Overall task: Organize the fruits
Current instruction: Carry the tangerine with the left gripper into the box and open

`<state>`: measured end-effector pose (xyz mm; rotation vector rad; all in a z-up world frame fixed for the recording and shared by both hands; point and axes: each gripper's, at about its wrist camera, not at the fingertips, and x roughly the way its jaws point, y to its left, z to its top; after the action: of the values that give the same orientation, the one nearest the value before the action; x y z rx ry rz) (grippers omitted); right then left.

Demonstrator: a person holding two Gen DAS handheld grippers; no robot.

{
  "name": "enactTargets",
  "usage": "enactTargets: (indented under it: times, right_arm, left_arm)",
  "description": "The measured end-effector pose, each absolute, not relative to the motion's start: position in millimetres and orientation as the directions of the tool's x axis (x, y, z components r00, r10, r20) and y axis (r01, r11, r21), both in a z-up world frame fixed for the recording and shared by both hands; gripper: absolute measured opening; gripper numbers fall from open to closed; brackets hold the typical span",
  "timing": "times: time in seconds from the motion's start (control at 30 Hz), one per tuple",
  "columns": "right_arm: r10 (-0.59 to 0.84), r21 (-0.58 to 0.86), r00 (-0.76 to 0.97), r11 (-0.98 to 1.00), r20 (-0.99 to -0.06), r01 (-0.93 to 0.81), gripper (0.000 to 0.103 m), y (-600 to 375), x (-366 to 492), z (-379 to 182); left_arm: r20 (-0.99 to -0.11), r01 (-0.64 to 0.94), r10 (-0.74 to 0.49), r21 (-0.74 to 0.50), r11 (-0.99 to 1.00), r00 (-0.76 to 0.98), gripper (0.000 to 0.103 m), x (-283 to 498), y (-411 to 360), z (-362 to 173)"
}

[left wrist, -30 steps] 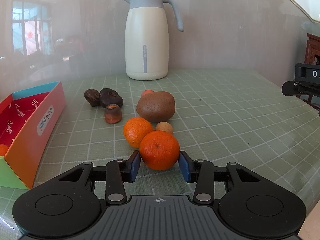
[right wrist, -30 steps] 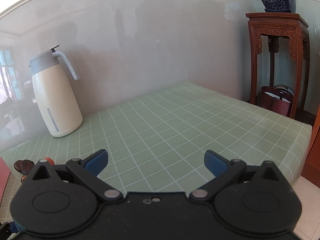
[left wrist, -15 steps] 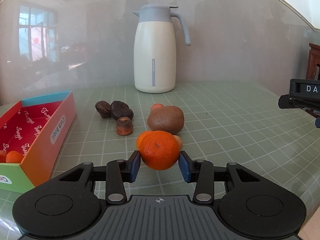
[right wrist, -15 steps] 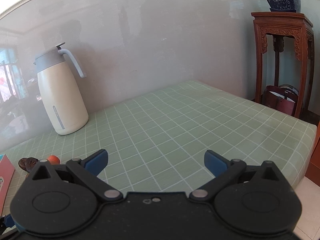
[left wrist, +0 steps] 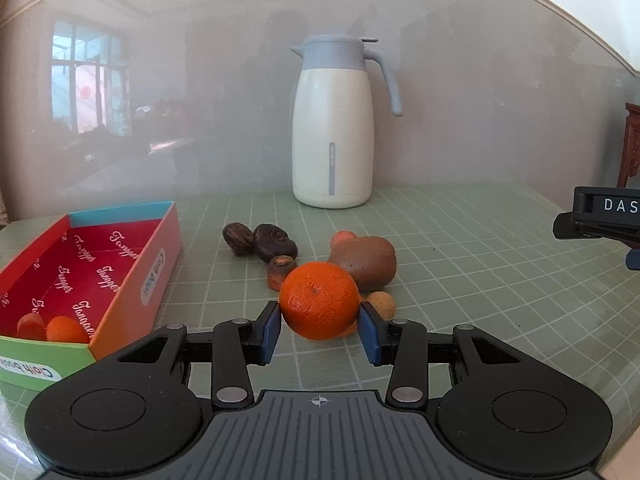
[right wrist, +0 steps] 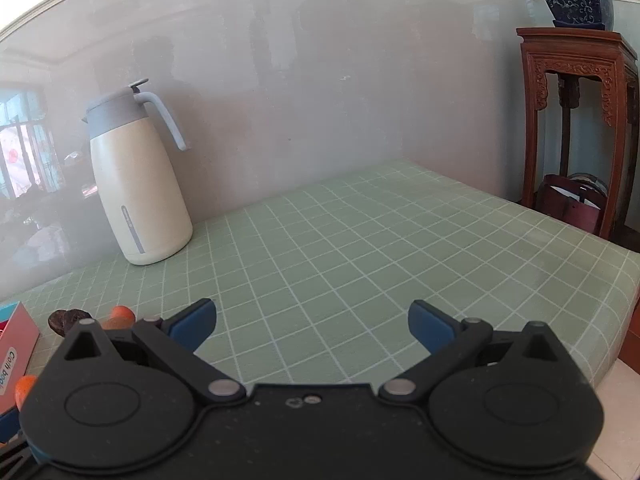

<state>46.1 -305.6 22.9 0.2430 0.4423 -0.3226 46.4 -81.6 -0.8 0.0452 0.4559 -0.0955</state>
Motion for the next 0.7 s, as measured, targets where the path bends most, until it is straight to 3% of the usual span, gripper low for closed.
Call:
enactTargets:
  times: [0.7]
  right_arm:
    - [-0.185, 0.136, 0.869, 0.952, -0.46, 0.275, 0.103, -263, 62, 24]
  left_arm:
    - [-0.39, -0.113, 0.105, 0.0, 0.994, 0.915, 0.042, 43, 2, 17]
